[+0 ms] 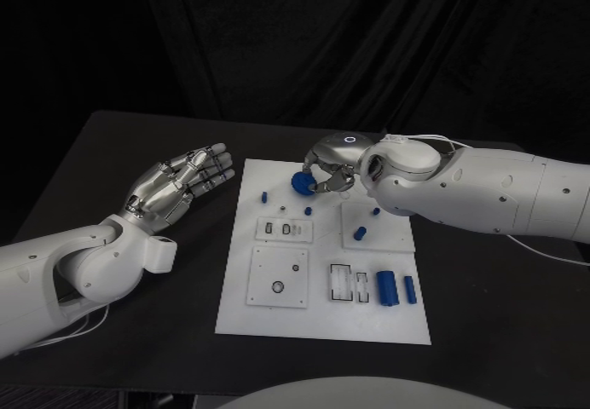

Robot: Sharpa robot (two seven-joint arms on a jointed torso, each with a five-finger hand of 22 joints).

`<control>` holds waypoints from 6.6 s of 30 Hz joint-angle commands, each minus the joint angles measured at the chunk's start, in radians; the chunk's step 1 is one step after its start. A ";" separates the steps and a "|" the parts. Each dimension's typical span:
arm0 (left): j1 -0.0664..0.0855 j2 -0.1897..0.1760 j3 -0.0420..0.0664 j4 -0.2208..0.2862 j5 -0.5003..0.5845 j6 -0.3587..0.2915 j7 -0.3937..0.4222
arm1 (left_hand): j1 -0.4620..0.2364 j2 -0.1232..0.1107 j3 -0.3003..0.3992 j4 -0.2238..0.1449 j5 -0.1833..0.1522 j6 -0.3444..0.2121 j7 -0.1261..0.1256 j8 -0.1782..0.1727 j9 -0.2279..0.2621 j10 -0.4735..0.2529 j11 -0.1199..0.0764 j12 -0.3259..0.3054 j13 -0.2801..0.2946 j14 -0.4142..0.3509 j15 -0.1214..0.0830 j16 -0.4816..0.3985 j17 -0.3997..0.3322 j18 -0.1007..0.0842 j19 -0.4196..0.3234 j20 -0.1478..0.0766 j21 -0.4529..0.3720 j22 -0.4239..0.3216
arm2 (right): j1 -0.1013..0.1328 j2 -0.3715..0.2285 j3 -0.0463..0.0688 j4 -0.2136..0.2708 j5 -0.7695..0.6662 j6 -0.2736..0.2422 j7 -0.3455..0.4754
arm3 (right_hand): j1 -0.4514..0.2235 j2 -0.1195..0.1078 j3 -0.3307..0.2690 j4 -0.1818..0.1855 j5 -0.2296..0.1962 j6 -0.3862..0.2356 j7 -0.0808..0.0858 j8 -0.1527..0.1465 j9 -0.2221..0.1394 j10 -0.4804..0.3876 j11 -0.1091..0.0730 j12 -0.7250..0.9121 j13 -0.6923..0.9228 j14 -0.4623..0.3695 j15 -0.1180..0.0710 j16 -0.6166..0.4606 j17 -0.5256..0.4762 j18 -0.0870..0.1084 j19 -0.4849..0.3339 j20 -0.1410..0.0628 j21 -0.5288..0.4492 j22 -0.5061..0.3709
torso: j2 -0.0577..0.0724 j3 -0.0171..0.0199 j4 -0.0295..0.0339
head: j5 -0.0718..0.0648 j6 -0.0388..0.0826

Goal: Assemble the parts on the task board

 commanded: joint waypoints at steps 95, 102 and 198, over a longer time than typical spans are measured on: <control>-0.006 0.004 0.001 -0.014 -0.001 0.021 0.028 | 0.008 -0.004 0.014 -0.001 0.004 -0.002 0.009 0.000 0.001 0.000 0.008 -0.004 0.001 -0.002 0.008 0.006 0.001 -0.008 0.006 0.003 0.006 -0.002 | -0.018 -0.061 0.005 0.043 -0.007 0.134 0.020 | -0.024 0.008 0.041 0.000 -0.081 -0.034 -0.017 -0.059 -0.016 0.106 -0.014 0.003 0.263 0.102 -0.013 0.003 0.263 0.002 0.028 -0.014 -0.058 0.218 | -0.007 -0.0001 -0.0119 | 0.008 -0.046; -0.006 0.005 0.001 -0.015 -0.001 0.022 0.027 | 0.009 -0.003 0.018 -0.001 0.005 -0.003 0.009 0.000 0.001 0.000 0.008 -0.004 0.001 -0.003 0.008 0.005 0.001 -0.009 0.006 0.003 0.006 -0.002 | -0.019 -0.067 0.005 0.046 -0.007 0.130 0.022 | -0.024 0.009 0.042 -0.002 -0.083 0.017 -0.016 -0.042 -0.010 0.106 -0.013 0.003 0.263 0.102 -0.010 0.003 0.263 0.002 0.028 -0.011 -0.058 0.218 | -0.007 0.0007 -0.0121 | 0.008 -0.045; -0.010 0.016 0.001 -0.022 -0.001 0.036 0.016 | 0.008 -0.005 0.026 -0.001 0.005 -0.001 0.010 0.001 0.001 0.003 0.010 -0.002 0.002 -0.004 0.009 0.006 0.001 -0.011 0.006 0.003 0.005 -0.002 | -0.097 -0.411 -0.006 0.095 0.024 -0.125 0.027 | 0.016 -0.028 -0.071 0.094 -0.362 -0.023 -0.002 -0.107 -0.058 0.106 0.000 0.003 0.263 0.102 0.000 0.003 0.263 0.000 0.036 -0.001 -0.049 0.222 | -0.005 0.0003 -0.0035 | -0.035 -0.042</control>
